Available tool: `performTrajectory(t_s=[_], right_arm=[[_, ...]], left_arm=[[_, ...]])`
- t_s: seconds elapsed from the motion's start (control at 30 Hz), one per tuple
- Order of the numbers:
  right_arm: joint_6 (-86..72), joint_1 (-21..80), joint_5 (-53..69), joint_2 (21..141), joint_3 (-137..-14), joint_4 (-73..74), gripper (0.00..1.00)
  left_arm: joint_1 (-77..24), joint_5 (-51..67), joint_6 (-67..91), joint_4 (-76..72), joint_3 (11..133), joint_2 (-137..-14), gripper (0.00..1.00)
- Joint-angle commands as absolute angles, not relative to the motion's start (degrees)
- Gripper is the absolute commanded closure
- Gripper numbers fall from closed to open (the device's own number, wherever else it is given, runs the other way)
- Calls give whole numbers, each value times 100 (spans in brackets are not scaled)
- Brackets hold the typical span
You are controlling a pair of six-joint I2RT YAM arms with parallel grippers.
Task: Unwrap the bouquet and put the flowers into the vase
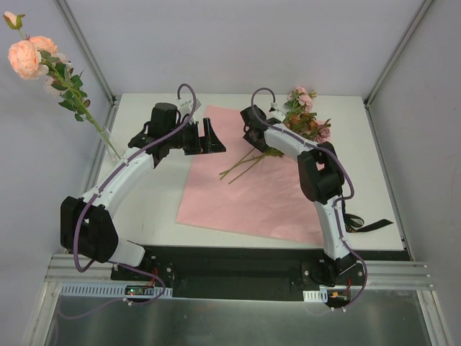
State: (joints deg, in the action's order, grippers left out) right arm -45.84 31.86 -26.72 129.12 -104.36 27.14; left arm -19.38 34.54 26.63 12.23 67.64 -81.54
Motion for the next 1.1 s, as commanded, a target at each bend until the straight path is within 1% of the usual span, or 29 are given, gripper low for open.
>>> performTrajectory(t_s=[0.0,0.17,0.23,0.3,0.57,0.63,0.73,0.77,0.8,0.87,0.97,1.03,1.07], right_arm=[[-4720,3191,-2786,12990,-10714,2988,48],[-4729,3191,-2804,13069,-10749,2997,50],[-4711,3182,-2778,13096,-10775,2988,55],[-4720,3182,-2742,13104,-10767,2936,57],[-4843,3138,-2452,13087,-10582,2654,58],[-4843,3129,-2435,13052,-10512,2567,60],[-4843,3085,-2312,12982,-10345,2382,66],[-4860,3068,-2242,12964,-10310,2321,71],[-4878,3041,-2198,12946,-10257,2216,73],[-4913,3006,-2092,12876,-10073,2040,76],[-4983,2980,-1969,12876,-9976,1934,78],[-4949,2962,-1890,12893,-9976,1881,80],[-4922,2962,-1872,12894,-9976,1820,85]], left_arm=[[-1855,3621,2725,1046,6750,-8218,15],[-1863,3621,2716,1037,6750,-8262,15],[-1863,3612,2707,1037,6741,-8270,15],[-1863,3595,2698,1037,6741,-8270,15],[-1863,3560,2672,1046,6733,-8332,15],[-1863,3542,2663,1037,6732,-8332,15],[-1863,3516,2654,1046,6724,-8332,15],[-1863,3498,2654,1037,6724,-8332,15],[-1863,3481,2646,1046,6715,-8349,15],[-1863,3463,2637,1037,6706,-8358,15],[-1863,3445,2619,1037,6724,-8385,15],[-1881,3384,2593,1046,6724,-8367,15],[-1890,3332,2575,1046,6724,-8358,15]])
